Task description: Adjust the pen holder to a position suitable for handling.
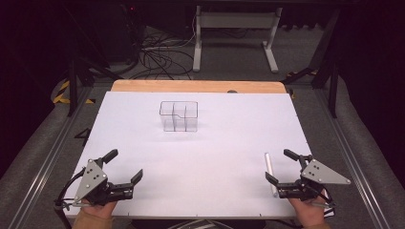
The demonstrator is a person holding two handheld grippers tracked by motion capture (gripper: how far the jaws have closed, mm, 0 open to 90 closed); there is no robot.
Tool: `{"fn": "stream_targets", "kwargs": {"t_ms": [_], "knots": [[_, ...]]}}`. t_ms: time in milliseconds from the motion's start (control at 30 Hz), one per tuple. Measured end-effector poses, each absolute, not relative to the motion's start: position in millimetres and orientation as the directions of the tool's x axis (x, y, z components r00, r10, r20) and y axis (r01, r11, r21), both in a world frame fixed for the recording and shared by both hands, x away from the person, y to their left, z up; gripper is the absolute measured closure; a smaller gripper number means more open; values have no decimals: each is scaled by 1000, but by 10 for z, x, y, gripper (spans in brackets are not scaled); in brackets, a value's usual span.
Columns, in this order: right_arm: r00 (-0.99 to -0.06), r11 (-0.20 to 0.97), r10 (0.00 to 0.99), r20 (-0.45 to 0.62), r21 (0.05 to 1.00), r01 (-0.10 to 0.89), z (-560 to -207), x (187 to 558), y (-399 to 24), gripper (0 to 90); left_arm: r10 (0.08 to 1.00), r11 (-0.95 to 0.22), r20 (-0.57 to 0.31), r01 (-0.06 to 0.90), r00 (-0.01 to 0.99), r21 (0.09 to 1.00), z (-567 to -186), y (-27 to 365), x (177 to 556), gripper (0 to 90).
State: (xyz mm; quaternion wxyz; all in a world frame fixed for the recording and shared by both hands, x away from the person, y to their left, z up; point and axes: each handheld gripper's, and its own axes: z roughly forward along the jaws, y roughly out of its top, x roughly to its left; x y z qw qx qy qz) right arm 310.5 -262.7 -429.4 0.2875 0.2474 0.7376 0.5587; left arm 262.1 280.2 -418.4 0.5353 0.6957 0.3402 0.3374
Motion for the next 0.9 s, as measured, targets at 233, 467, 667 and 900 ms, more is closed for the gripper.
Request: {"fn": "stream_targets", "kwargs": {"t_ms": [233, 467, 667, 900], "knots": [[-716, 248, 684, -139, 967, 49, -4297, 3112, -2635, 44, 821, -214, 122, 103, 558, 971, -4171, 2791, 2616, 25], [-717, 251, 684, -135, 966, 58, -4305, 3118, -2629, 48, 818, -241, 135, 120, 559, 963, -4152, 2782, 2618, 47], [-723, 245, 679, -125, 968, 63, -4311, 3127, -2637, 52, 813, -214, 96, 142, 575, 967, -4099, 2783, 2630, 48], [-726, 235, 679, -111, 969, 71, -4316, 3127, -2650, 56, 804, -207, 82, 148, 589, 967, -4054, 2766, 2695, 48]]}}
